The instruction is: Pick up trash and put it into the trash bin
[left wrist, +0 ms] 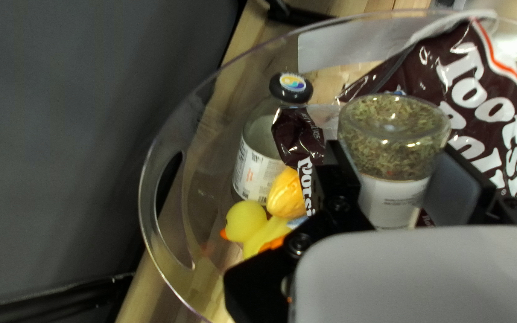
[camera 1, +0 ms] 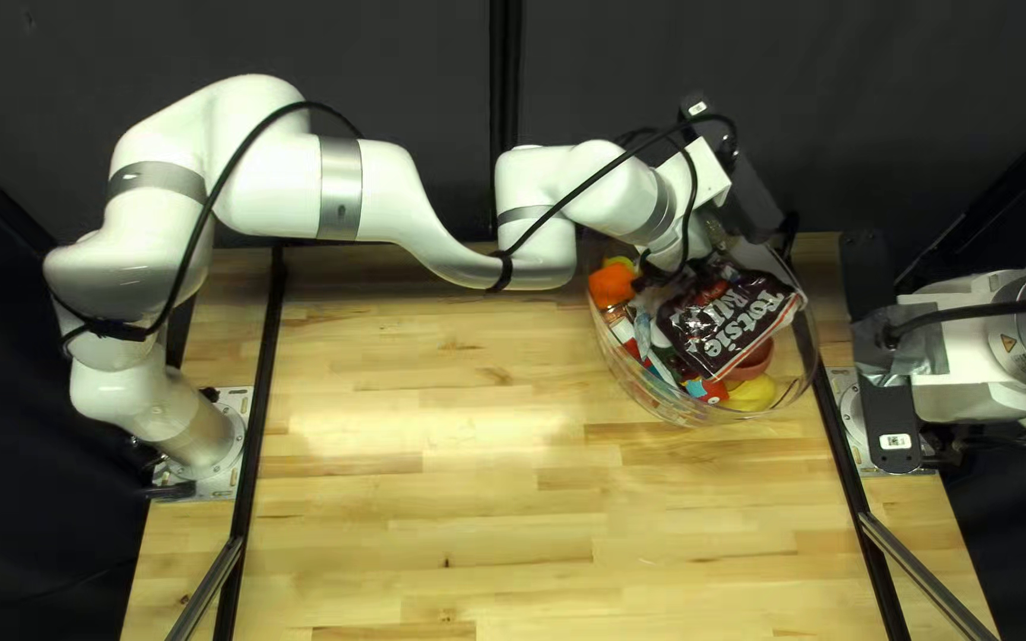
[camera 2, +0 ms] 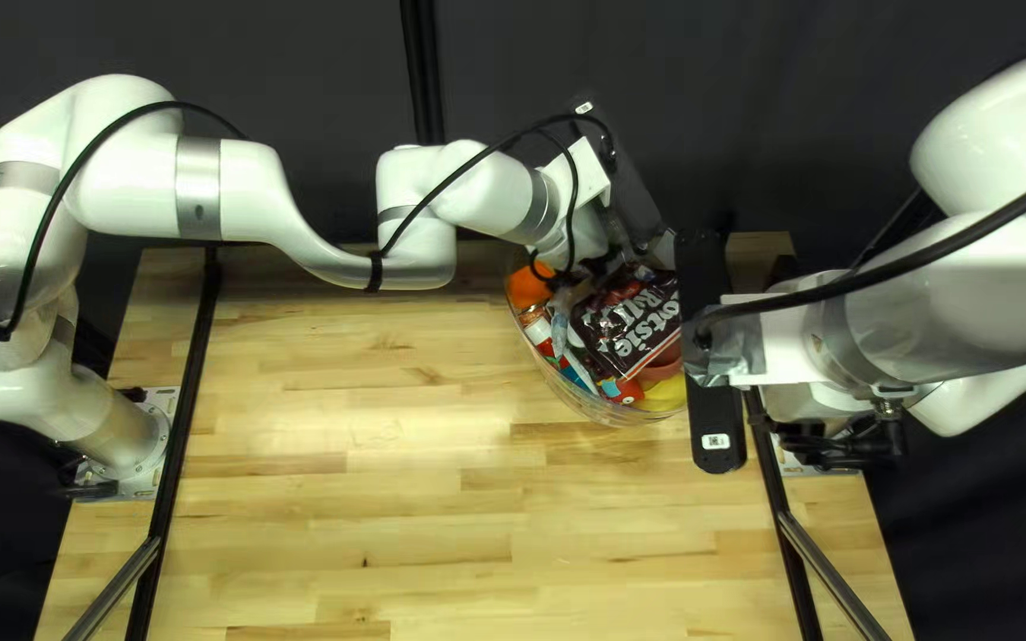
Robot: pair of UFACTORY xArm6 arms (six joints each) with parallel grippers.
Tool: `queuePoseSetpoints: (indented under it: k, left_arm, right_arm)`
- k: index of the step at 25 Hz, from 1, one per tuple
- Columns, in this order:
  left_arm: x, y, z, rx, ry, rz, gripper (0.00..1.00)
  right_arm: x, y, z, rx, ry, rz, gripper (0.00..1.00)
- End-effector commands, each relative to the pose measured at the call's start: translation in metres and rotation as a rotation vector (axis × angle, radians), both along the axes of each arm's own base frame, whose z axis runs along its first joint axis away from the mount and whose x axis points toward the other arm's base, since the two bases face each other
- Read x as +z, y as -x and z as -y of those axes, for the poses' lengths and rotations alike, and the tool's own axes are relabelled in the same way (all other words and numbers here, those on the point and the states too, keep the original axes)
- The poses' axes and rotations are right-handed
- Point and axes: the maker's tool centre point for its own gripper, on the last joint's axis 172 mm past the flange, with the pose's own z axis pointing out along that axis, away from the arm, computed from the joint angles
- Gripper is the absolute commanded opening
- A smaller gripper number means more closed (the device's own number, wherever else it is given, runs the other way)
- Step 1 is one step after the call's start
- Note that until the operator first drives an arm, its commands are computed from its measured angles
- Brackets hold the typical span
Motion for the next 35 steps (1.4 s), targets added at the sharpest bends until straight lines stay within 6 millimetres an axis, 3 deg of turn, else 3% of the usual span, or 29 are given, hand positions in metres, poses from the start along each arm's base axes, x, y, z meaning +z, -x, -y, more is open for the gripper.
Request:
queuePoseSetpoints:
  k: [1, 15, 23, 30, 31, 35]
  left_arm:
    - [0.007, 0.008, 0.012, 0.004, 0.027, -0.024, 1.0]
    - [0.018, 0.114, 0.079, 0.004, 0.129, -0.209, 1.0]
    - [-0.002, 0.167, 0.111, -0.003, 0.096, -0.34, 1.0]
    - [-0.015, 0.201, 0.135, -0.03, 0.064, -0.39, 1.0]
    - [-0.026, 0.206, 0.145, -0.045, 0.07, -0.399, 1.0]
    - [-0.027, 0.206, 0.147, -0.049, 0.072, -0.401, 1.0]
  right_arm:
    - [0.0, 0.0, 0.0, 0.0, 0.0, 0.0, 1.0]
    - [0.0, 0.0, 0.0, 0.0, 0.0, 0.0, 1.0]
    - [0.0, 0.0, 0.0, 0.0, 0.0, 0.0, 1.0]
    - [0.0, 0.0, 0.0, 0.0, 0.0, 0.0, 1.0]
    - [0.0, 0.0, 0.0, 0.0, 0.0, 0.0, 1.0]
    - [0.0, 0.0, 0.0, 0.0, 0.0, 0.0, 1.0]
